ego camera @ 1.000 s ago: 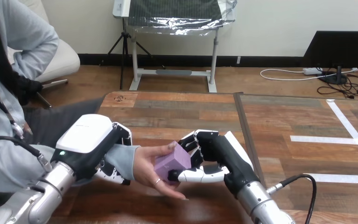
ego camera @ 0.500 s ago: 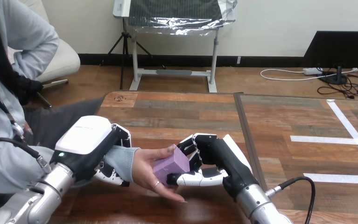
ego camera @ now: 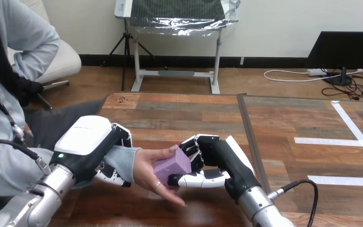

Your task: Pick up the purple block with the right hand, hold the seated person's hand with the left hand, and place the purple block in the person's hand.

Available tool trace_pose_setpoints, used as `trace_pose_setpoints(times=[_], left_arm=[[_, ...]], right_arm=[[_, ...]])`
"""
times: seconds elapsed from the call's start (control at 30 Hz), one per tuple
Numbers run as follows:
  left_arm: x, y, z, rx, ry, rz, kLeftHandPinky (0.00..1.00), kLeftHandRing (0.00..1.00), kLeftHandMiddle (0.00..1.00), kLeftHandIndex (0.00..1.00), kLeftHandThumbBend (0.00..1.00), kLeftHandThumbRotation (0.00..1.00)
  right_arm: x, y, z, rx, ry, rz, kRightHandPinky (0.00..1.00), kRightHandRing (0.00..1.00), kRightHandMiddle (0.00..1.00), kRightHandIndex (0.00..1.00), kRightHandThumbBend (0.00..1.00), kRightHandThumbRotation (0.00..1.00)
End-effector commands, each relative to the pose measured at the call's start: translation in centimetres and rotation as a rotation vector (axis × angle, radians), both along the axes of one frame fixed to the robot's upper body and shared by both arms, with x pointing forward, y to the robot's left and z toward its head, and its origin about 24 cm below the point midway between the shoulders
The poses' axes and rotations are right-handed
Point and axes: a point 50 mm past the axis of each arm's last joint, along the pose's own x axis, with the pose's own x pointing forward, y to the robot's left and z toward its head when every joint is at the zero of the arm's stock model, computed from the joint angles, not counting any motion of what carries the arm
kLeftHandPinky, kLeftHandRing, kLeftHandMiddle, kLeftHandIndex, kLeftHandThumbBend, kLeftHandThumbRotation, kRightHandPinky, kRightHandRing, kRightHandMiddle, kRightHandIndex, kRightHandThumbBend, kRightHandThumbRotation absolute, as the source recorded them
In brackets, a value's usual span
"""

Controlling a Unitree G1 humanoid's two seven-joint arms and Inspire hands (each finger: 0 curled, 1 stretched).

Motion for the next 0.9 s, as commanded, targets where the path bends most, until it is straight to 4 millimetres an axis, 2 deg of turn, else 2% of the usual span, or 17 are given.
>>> trace_pose_setpoints(times=[0.0,0.17,0.37,0.5,0.53,0.67,0.8,0.83,0.87], left_arm=[[1.9,-1.4,4.1,-0.103,-0.195,-0.03,0.28,0.29,0.34,0.35,0.91,0.0],[1.9,-1.3,4.0,-0.105,-0.192,-0.021,0.3,0.32,0.36,0.38,0.92,0.0],[1.8,-1.1,3.5,-0.104,-0.198,-0.004,0.37,0.39,0.43,0.45,0.94,0.01],[1.7,-0.9,3.0,-0.105,-0.191,0.011,0.43,0.46,0.5,0.53,0.95,0.07],[1.7,-0.9,2.9,-0.105,-0.19,0.013,0.46,0.49,0.54,0.57,0.95,0.1],[1.5,-0.7,2.4,-0.101,-0.187,0.021,0.52,0.56,0.61,0.65,0.96,0.17],[1.4,-0.6,2.2,-0.107,-0.192,0.025,0.63,0.67,0.7,0.77,0.99,0.27],[1.4,-0.6,2.1,-0.112,-0.194,0.027,0.63,0.67,0.7,0.77,0.99,0.27],[1.3,-0.6,2.0,-0.116,-0.195,0.029,0.68,0.71,0.73,0.81,0.99,0.3]], right_arm=[[1.2,0.8,1.7,0.0,-0.075,0.037,0.3,0.35,0.42,0.49,0.77,0.0],[1.3,0.7,1.8,0.003,-0.068,0.034,0.34,0.4,0.46,0.52,0.79,0.0],[1.6,0.6,1.9,-0.02,-0.067,0.04,0.49,0.56,0.62,0.67,0.85,0.02],[1.7,0.3,2.1,-0.04,-0.077,0.043,0.62,0.69,0.73,0.77,0.88,0.13],[1.8,0.3,2.1,-0.042,-0.078,0.043,0.68,0.74,0.77,0.81,0.9,0.18],[2.2,-0.3,2.6,-0.044,-0.094,0.036,0.78,0.82,0.84,0.87,0.93,0.25],[2.5,-0.7,3.0,-0.037,-0.108,0.028,0.89,0.9,0.9,0.93,0.98,0.33],[2.5,-0.9,3.1,-0.034,-0.113,0.025,0.89,0.9,0.9,0.93,0.98,0.33],[2.7,-1.1,3.4,-0.031,-0.123,0.017,0.92,0.91,0.92,0.94,0.99,0.36]])
